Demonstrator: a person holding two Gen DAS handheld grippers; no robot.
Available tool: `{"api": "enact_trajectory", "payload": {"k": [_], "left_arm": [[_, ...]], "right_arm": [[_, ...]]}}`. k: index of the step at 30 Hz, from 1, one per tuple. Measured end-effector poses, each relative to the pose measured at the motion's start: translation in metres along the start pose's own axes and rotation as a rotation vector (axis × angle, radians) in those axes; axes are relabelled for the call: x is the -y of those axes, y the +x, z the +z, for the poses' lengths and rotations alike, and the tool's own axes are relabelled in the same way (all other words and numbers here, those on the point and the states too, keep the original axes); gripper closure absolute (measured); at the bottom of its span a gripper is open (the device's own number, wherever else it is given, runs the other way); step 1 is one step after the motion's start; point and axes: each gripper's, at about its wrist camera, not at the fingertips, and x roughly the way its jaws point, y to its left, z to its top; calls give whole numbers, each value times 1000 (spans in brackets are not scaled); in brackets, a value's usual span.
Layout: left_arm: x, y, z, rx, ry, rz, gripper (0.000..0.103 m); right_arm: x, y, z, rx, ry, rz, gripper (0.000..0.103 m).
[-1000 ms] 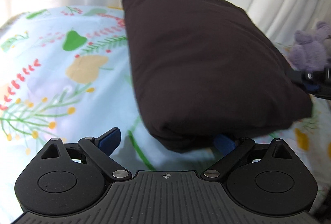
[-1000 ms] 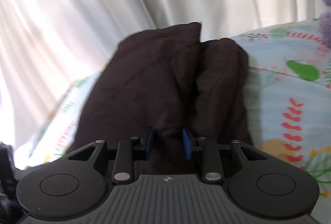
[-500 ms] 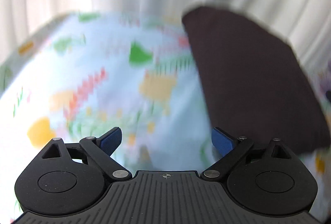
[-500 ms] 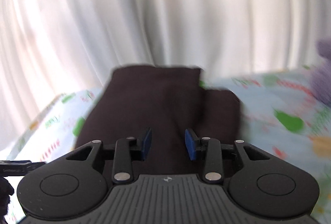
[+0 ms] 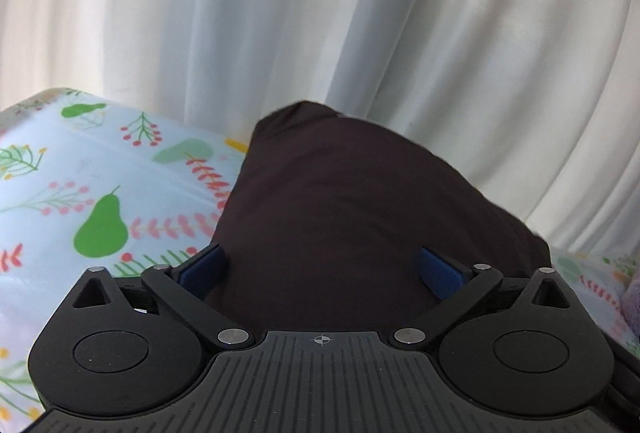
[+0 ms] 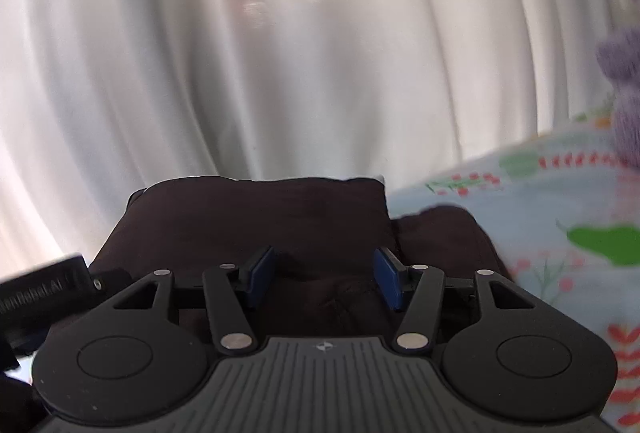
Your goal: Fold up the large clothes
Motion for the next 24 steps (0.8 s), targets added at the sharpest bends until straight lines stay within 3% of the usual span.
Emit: {"api": "enact_trajectory", "payload": {"k": [2,9,14,19,24], "left_arm": [[7,3,-12,32,53,38,0],[10,12,-24,65,87,74,0],[-10,6,-13,12,37,-1,0],[-21,-17,-7,-69,17,-32,0],[-19,-29,-25,-8,44,-38,0]], "right_arm": [[2,2,-3,-8,4,-5,49],[-7,17,-4,-34,-29,-30,47],[-6,-6,9,-82,3,33,40],[-9,-51,-7,-16,-175,87,31],[6,-53,-27,23,-174,116,28]]}}
